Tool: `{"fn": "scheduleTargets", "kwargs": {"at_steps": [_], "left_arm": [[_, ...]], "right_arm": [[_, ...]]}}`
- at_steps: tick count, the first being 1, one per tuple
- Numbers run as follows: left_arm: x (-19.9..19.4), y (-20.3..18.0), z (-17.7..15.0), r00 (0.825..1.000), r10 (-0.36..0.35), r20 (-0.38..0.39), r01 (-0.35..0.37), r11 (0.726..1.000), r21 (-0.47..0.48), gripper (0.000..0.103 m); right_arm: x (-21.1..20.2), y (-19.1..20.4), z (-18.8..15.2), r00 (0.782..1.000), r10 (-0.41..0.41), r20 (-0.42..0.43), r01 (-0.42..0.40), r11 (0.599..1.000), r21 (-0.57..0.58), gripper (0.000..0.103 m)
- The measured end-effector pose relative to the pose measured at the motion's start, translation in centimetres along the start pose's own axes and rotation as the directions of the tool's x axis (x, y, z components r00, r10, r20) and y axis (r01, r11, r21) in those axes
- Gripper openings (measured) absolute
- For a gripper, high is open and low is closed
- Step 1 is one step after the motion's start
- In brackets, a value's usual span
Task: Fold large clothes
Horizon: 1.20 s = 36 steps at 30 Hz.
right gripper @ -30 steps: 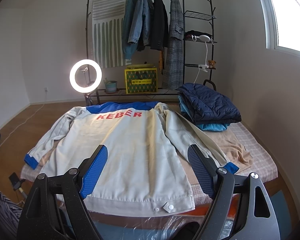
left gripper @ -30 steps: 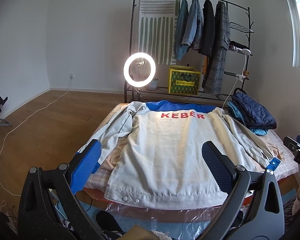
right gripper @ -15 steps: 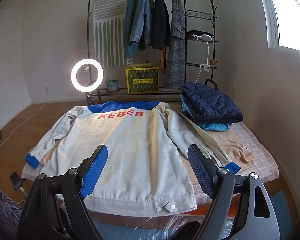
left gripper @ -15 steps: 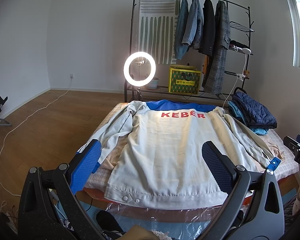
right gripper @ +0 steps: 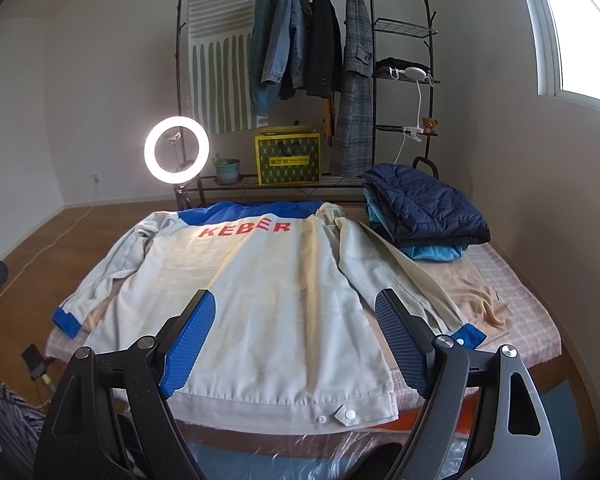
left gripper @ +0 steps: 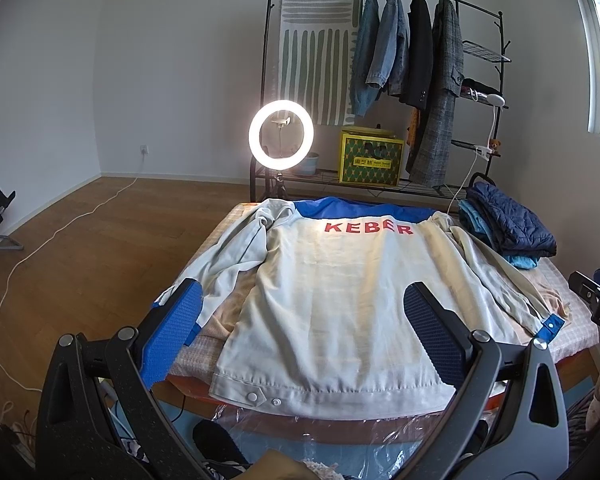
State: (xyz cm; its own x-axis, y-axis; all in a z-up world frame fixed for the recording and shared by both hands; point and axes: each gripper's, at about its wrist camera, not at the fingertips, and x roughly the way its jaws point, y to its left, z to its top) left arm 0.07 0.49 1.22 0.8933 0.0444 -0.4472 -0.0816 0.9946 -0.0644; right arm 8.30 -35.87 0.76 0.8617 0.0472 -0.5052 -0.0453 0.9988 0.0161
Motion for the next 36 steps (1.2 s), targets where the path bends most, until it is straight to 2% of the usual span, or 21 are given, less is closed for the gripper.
{"fn": "scheduleTargets", "kwargs": {"at_steps": [14,19,23,26,30,34,36], "left_arm": [[2.1,0.9,-0.3,0.999,0.018,-0.033,-0.019,1.000,-0.007,0.102],[3.6,2.6,-0.1,0.998,0.026,-0.065,-0.027,1.000,-0.012,0.102],[5.5,4.7,0.1,0.996,-0.001,-0.093,0.000,1.000,-0.017,0.102],[6.6,6.1,0.3,0.997,0.023,-0.073,-0.023,1.000,0.002,0.102],[9.4,9.9,0.5,0.994,0.007,-0.105,-0.012,0.999,-0.049,0.101],[12.9,15.1,0.9,0.985,-0.014,-0.171,-0.011,0.989,-0.148,0.084],[14.7,18.5,0.8,0.978,-0.031,-0.208,-0.017,0.973,-0.229,0.078]], "right_arm": [[1.3,0.5,0.2,0.999,0.023,-0.022,-0.023,1.000,0.009,0.082],[2.5,0.4,0.4,0.999,0.029,-0.038,-0.029,1.000,0.004,0.082],[3.8,0.9,0.7,0.998,0.048,-0.039,-0.048,0.999,0.003,0.082],[4.7,1.8,1.1,0.998,0.057,-0.006,-0.057,0.998,-0.001,0.082],[6.3,3.1,1.6,0.992,0.118,0.045,-0.117,0.993,-0.018,0.082],[8.9,4.9,2.7,0.988,0.152,0.038,-0.149,0.986,-0.072,0.082],[10.2,5.6,3.3,0.984,0.175,0.027,-0.172,0.981,-0.087,0.082]]}}
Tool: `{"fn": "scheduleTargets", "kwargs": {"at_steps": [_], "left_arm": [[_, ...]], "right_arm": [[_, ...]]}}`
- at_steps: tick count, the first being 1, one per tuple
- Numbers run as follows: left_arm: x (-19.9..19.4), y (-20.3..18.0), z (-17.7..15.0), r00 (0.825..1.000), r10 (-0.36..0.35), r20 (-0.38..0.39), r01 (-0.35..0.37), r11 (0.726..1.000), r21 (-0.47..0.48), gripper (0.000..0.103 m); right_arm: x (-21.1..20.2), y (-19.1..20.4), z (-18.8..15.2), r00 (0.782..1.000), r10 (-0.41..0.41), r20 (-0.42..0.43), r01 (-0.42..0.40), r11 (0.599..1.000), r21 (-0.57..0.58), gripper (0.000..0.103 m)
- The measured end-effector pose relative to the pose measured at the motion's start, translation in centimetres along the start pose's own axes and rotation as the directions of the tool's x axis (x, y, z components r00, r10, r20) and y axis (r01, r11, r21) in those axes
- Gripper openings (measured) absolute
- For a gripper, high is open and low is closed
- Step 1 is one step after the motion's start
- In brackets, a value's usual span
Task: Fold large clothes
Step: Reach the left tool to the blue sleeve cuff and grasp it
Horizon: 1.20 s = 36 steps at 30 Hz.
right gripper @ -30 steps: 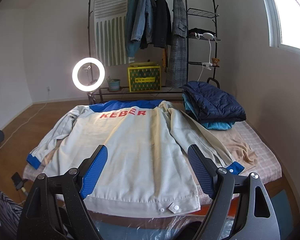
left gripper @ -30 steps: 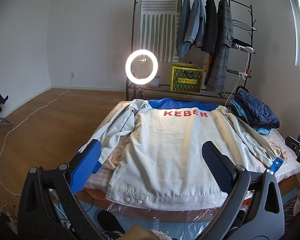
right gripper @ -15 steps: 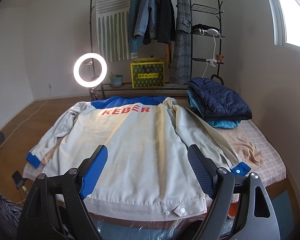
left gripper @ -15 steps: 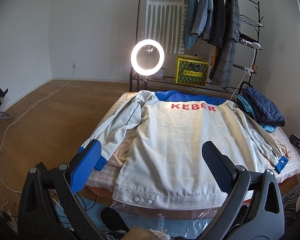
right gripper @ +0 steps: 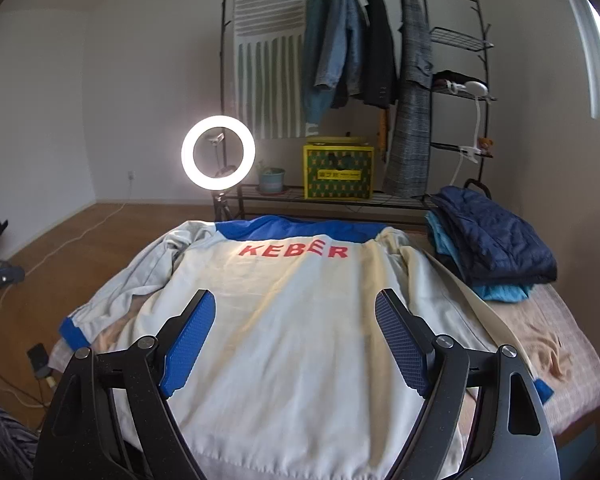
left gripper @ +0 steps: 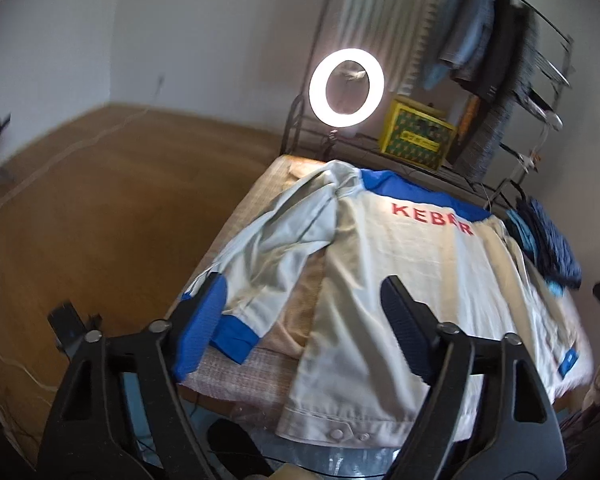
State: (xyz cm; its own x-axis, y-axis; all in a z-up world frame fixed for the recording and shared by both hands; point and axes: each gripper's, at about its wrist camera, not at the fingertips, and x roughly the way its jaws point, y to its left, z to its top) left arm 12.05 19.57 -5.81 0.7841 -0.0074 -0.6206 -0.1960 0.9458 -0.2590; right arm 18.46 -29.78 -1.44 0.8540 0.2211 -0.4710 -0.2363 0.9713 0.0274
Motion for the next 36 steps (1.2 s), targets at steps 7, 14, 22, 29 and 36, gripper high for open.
{"fn": "scheduleTargets", "kwargs": {"at_steps": [7,14,22,29,36], "left_arm": [[8.0,11.2,1.6,0.983,-0.031,-0.180,-0.021,0.959,-0.284,0.064],[15.4,16.6,-1.2,0.931,-0.099,-0.352,-0.078,0.886,-0.456,0.064],[19.9,17.3,-2.4,0.877,-0.078,-0.474,-0.153,0.890,-0.430,0.064],[21.9,15.7,-2.0,0.864,0.008,-0.504,-0.191,0.930,-0.313,0.008],[16.1,14.7,3.8,0.966,0.034,-0.258,-0.112,0.948,-0.298,0.006]], "right_arm": [[4.4,1.4,1.6,0.986,0.167,-0.020,-0.166,0.986,0.021,0.082],[8.6,2.2,0.3,0.958,0.278,-0.075,-0.275,0.960,0.056,0.082],[10.8,3.6,-0.4,0.938,0.312,-0.153,-0.307,0.950,0.060,0.082],[11.0,5.0,-0.7,0.931,0.325,-0.169,-0.328,0.945,0.010,0.082],[11.5,5.6,-1.0,0.924,0.325,-0.200,-0.333,0.943,-0.004,0.082]]}}
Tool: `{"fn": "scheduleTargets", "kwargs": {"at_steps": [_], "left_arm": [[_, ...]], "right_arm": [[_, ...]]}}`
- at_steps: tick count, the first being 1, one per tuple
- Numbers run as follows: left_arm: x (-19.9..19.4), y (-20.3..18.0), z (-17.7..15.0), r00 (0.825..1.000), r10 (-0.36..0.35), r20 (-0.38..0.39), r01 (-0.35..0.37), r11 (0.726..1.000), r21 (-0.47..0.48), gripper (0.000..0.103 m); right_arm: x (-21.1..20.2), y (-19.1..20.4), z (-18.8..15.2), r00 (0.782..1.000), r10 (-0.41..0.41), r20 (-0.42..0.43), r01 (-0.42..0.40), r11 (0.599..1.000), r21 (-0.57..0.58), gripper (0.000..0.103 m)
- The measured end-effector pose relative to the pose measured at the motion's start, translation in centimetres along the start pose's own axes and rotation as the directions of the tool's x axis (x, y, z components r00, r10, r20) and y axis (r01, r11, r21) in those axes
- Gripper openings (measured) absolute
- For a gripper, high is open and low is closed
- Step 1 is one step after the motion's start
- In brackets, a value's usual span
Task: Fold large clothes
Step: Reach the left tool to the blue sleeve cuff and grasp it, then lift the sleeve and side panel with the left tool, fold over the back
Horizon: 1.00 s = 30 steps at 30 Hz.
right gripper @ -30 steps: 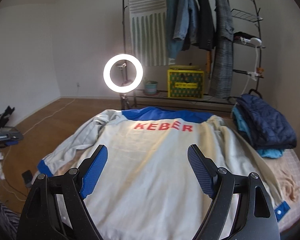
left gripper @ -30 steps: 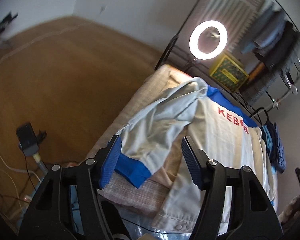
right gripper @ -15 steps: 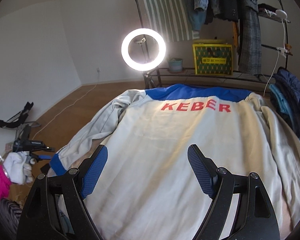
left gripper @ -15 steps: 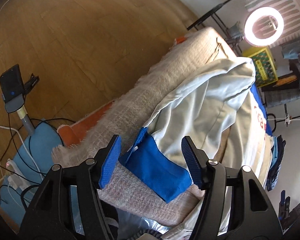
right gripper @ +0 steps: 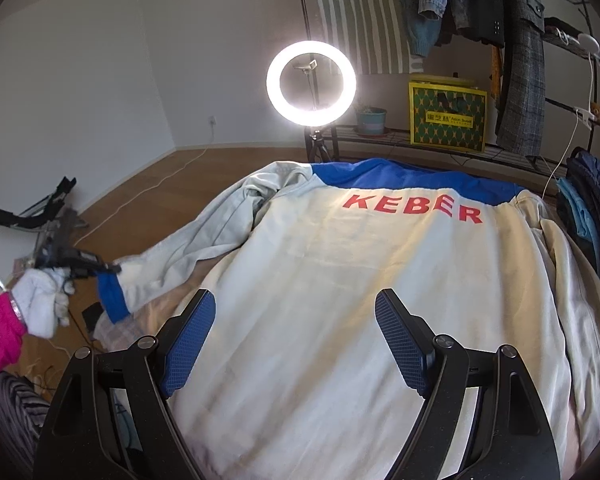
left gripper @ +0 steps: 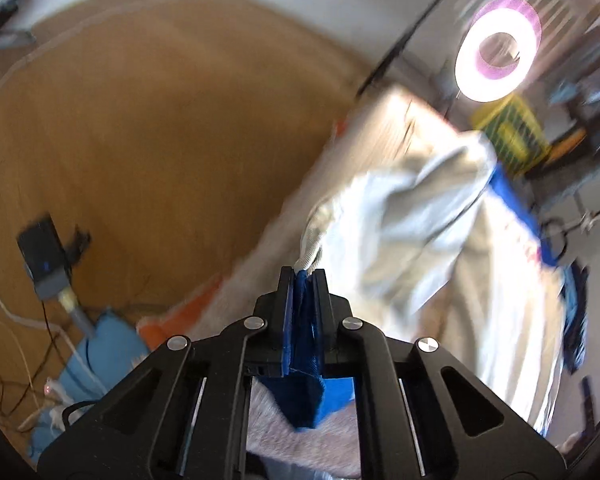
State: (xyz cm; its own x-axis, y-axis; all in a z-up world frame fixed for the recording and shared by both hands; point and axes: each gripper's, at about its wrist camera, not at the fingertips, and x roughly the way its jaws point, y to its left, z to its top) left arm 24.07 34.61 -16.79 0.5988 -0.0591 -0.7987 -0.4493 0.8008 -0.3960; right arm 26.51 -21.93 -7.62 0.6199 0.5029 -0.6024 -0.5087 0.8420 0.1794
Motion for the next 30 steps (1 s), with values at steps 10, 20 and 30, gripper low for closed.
{"fn": "scheduleTargets", "kwargs": {"at_steps": [10,20,30], "left_arm": [[-10.0,-8.1,1.4,0.942,-0.071,0.328,0.006,0.981,0.195,0.006],[-11.1,-19.3,-9.3,0.954,-0.271,0.129,0.141,0.785,0.603,0.006],[-9.1,-22.8,-24.1,0.985,-0.152,-0.080,0.148,0.511,0.847,0.006]], "right_arm": [[2.7,-0.2,-0.6,0.988,0.079,-0.133,-0.074,0.996,0.041,0.082],[4.1,-4.3,-1.3,0.967,0.120,-0.225,-0.071,0.974,0.215,0.061],[3.9,-5.7,-1.1,0.962,0.126,-0.240,-0.065,0.967,0.247,0.053]]}}
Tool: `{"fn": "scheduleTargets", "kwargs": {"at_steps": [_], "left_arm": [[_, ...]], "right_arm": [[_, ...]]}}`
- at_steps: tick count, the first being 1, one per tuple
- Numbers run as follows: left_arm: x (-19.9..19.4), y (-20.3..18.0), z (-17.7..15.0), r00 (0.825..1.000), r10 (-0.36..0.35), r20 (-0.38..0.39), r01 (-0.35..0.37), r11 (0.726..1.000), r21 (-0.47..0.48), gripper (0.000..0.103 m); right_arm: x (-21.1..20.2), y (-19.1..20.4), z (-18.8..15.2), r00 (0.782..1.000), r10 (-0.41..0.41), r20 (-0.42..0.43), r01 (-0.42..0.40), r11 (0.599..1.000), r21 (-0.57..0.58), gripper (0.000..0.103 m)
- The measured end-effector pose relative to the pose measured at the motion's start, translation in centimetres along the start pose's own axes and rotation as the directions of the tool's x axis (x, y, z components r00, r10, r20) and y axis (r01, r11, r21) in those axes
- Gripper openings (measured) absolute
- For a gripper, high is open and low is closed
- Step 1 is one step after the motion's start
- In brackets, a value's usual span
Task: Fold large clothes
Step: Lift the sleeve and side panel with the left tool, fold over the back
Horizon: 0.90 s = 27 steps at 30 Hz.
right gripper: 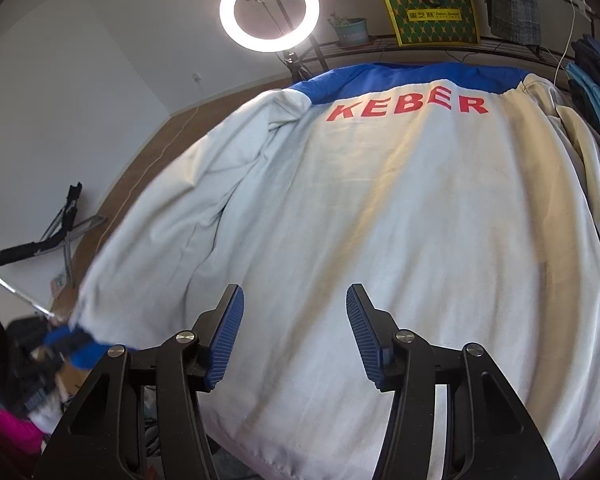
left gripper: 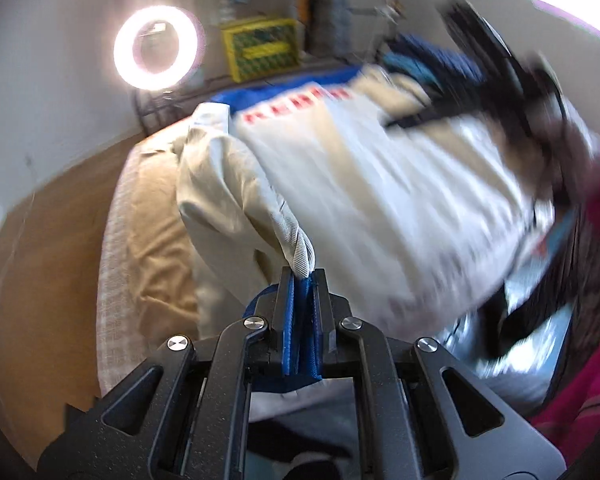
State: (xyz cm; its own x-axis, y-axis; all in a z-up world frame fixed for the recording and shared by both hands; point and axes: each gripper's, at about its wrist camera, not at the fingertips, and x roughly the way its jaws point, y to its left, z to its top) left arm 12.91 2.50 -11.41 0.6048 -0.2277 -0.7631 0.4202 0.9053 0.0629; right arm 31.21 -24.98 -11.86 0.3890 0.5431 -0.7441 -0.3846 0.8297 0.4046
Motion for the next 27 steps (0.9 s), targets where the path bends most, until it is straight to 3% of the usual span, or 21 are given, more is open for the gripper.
{"fn": "scheduleTargets", "kwargs": {"at_steps": [4,6,9,10,13,15,18,21,24,26,27], "left_arm": [[0.7,-2.1,-2.7,0.996,-0.041,-0.076,0.046,0.997,0.055,0.010],[0.1,-2.7,-3.4,0.991,-0.093,-0.093,0.096,0.995,0.036,0.020],[-1.6,-2.2,-4.5,0.988,-0.145,-0.052,0.143,0.989,-0.047,0.046],[-2.2,-1.5,-4.6,0.987,-0.155,-0.039,0.151,0.985,-0.086,0.049],[-2.6,2.1,-5.4,0.989,-0.148,-0.015,0.137,0.949,-0.284,0.049],[-1.8,4.3,-6.2,0.992,-0.127,-0.013,0.111,0.909,-0.402,0.049],[1.3,7.2,-7.1,0.980,-0.201,-0.015,0.156,0.805,-0.573,0.051],[4.4,7.5,-7.5,0.960,-0.273,-0.058,0.179,0.762,-0.622,0.051],[6.7,7.5,-8.2,0.947,-0.307,-0.098,0.172,0.738,-0.653,0.051],[7.2,7.7,-8.6,0.945,-0.310,-0.106,0.157,0.714,-0.682,0.036],[7.2,7.9,-8.8,0.943,-0.315,-0.104,0.157,0.700,-0.696,0.016]], "right_arm": [[0.0,-0.4,0.7,1.000,-0.001,-0.008,0.001,1.000,0.002,0.053],[0.5,-0.6,1.4,1.000,-0.008,-0.017,0.007,1.000,-0.011,0.053],[1.4,-0.7,2.5,0.999,-0.009,-0.037,0.007,0.999,-0.041,0.053],[1.6,-0.8,2.7,0.999,-0.010,-0.041,0.008,0.999,-0.044,0.053],[3.1,-0.9,3.0,0.997,0.023,-0.072,-0.024,1.000,-0.007,0.054],[4.2,-0.6,3.0,0.994,0.060,-0.096,-0.058,0.998,0.024,0.054],[6.2,0.9,2.8,0.983,0.111,-0.144,-0.106,0.994,0.039,0.054],[8.0,2.0,2.7,0.974,0.121,-0.190,-0.113,0.992,0.052,0.054],[9.5,2.8,2.6,0.971,0.100,-0.219,-0.097,0.995,0.027,0.054],[10.2,2.9,2.6,0.971,0.078,-0.227,-0.076,0.997,0.020,0.054],[10.6,2.8,2.6,0.971,0.069,-0.229,-0.065,0.998,0.022,0.054]]}}
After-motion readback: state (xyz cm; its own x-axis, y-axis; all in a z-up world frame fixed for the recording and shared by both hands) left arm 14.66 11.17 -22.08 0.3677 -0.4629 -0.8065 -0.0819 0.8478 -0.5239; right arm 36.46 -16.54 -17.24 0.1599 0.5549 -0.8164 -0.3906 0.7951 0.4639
